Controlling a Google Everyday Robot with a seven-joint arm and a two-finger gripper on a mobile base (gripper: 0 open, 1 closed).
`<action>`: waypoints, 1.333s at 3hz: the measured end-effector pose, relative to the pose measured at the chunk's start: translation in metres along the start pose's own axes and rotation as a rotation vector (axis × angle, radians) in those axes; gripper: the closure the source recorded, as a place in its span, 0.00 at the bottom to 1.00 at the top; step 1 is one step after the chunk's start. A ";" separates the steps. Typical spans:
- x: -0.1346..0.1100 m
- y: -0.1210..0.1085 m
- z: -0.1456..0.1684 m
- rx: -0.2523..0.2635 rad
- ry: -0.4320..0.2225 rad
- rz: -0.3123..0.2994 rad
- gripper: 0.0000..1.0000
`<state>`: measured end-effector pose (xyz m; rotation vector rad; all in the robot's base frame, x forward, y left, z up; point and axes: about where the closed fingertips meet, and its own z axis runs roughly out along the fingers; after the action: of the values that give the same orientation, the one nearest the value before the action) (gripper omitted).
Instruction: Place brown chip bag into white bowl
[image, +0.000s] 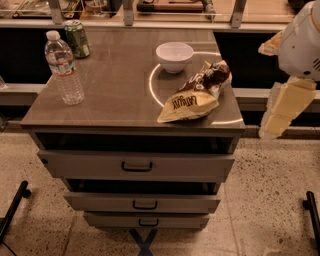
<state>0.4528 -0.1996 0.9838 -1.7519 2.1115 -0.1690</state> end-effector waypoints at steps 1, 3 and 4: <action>-0.033 -0.017 0.022 0.071 -0.050 -0.164 0.00; -0.043 -0.033 0.018 0.146 -0.068 -0.250 0.00; -0.042 -0.040 0.037 0.173 0.027 -0.330 0.00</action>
Offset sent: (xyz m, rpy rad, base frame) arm 0.0215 0.0253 -0.0073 -0.0191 -0.0758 0.1156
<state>0.5091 -0.1620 0.9724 -1.9857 1.7520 -0.4539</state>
